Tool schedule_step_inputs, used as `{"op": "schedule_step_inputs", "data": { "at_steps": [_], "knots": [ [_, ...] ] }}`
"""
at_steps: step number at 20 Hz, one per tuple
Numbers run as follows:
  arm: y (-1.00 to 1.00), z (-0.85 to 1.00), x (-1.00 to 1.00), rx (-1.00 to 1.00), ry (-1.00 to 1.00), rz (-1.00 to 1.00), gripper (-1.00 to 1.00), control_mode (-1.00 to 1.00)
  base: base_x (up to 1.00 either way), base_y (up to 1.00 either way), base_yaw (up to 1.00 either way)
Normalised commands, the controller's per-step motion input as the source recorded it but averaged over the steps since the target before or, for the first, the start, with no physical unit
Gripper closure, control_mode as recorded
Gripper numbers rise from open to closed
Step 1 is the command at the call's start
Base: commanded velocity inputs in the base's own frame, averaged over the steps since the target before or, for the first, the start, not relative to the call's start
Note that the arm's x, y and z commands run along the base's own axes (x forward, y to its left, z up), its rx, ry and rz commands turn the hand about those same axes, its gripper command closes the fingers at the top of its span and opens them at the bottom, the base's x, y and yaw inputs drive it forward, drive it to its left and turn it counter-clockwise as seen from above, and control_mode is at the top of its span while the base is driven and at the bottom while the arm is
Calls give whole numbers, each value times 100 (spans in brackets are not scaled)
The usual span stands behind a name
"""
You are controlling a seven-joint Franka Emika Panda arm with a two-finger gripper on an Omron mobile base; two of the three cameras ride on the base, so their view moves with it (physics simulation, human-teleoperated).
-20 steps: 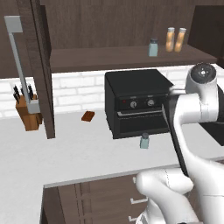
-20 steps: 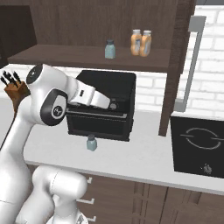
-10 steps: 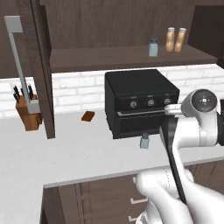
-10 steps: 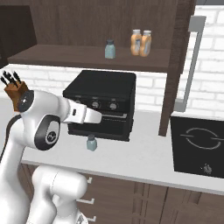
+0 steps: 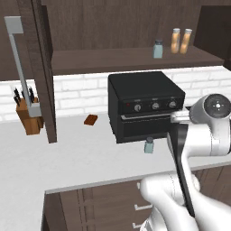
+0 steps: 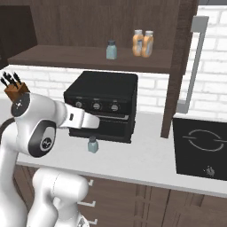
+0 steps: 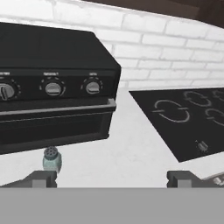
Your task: Put the shaker and condiment bottle from the counter next to their counterparts in the cabinet.
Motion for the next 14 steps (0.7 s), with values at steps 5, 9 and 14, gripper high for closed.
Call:
{"op": "schedule_step_inputs", "data": {
  "at_steps": [5,9,14],
  "knots": [
    [2,-8,-31,1,3,2,-100,-100,0,0,0],
    [27,-52,-9,-3,3,10,-100,-100,0,0,0],
    [37,-58,0,-4,1,13,-100,-100,0,0,0]
  ]
}}
